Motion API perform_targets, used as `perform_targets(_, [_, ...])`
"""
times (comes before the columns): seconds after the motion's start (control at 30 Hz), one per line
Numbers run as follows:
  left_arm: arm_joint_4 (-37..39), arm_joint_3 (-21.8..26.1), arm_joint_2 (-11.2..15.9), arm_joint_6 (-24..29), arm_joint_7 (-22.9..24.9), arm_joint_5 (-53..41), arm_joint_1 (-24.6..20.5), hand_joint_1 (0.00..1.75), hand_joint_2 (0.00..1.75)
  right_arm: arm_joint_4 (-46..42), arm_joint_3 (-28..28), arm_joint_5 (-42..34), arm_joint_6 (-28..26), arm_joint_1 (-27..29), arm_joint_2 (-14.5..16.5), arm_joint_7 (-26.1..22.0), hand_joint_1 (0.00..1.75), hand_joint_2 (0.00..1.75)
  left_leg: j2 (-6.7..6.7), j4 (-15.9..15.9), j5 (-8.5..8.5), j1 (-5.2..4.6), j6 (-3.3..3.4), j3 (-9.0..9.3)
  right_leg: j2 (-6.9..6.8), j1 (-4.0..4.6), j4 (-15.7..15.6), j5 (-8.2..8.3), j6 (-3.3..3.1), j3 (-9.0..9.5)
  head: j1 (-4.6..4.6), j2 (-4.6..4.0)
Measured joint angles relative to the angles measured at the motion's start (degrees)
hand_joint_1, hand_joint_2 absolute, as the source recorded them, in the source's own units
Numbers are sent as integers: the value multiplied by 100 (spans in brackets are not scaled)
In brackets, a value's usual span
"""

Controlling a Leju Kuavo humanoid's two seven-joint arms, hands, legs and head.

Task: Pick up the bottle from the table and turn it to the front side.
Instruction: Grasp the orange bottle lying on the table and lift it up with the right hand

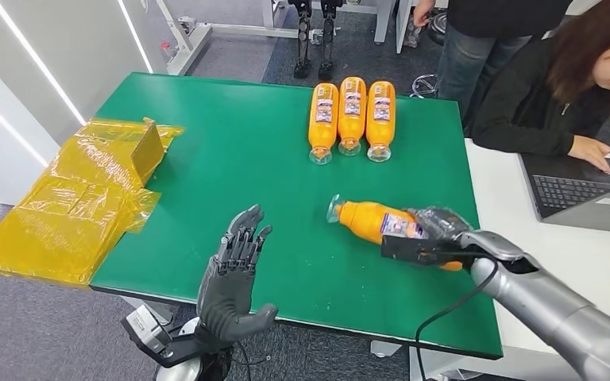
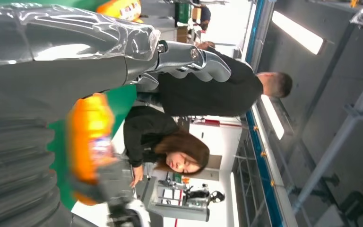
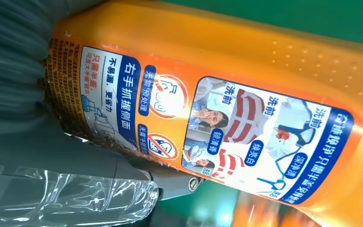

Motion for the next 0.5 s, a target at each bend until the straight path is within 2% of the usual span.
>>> perform_targets(0.1, [-34, 2, 14, 50, 0, -25, 32, 0, 175, -455, -296, 71, -274, 58, -220, 54, 175, 175, -4, 1, -1, -1, 0, -17, -3, 1, -3, 0, 1, -18, -1, 0])
perform_targets(0.2, [-45, 2, 22, 58, 0, -56, 35, 0, 175, -1065, -624, 196, -794, 478, -484, 118, 175, 175, -24, 1, -6, 0, 4, -32, -25, 1, -8, -10, 7, -26, -1, 0])
perform_targets(0.4, [-27, 1, 23, 67, 0, -89, -27, 0, 175, -2358, -1476, 470, -1883, 2119, -936, -41, 175, 175, -51, -1, -17, 2, 6, -52, -51, 2, -10, -27, 8, -32, -1, 0])
perform_targets(0.5, [40, -2, 19, 112, 0, -70, -130, 0, 175, -2857, -1846, 918, -2369, 3052, -876, -296, 175, 175, -51, -5, -21, 4, 3, -57, -53, 5, -10, -32, 9, -33, 0, 0])
